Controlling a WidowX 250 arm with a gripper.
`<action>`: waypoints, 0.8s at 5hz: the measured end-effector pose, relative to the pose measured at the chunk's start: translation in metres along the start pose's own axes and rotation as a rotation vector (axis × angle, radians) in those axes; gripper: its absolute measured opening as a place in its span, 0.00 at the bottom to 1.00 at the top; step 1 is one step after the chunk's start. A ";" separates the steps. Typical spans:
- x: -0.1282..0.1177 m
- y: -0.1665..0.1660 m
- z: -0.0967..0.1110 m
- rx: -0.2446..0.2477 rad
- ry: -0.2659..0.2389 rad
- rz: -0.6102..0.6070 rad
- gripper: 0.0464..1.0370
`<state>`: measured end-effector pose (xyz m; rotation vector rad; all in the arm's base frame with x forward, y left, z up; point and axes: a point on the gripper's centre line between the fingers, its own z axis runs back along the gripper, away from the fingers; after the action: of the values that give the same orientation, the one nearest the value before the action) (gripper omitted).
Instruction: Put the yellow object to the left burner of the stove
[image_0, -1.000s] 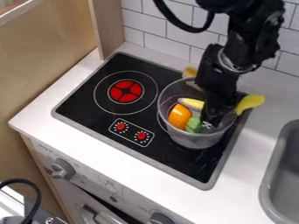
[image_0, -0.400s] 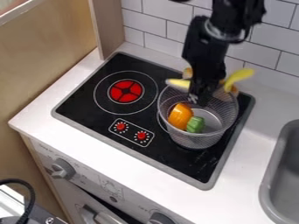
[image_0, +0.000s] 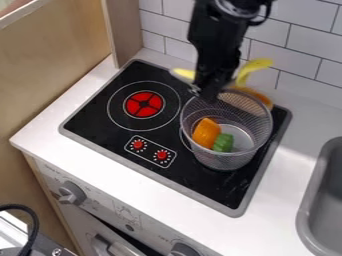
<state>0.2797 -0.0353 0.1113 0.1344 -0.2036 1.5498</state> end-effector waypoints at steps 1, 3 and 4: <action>0.023 0.018 0.001 -0.017 -0.067 -0.053 0.27; 0.089 0.018 -0.043 -0.161 -0.165 -0.201 0.26; 0.106 0.008 -0.065 -0.195 -0.175 -0.233 0.26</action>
<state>0.2755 0.0820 0.0701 0.1349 -0.4604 1.2788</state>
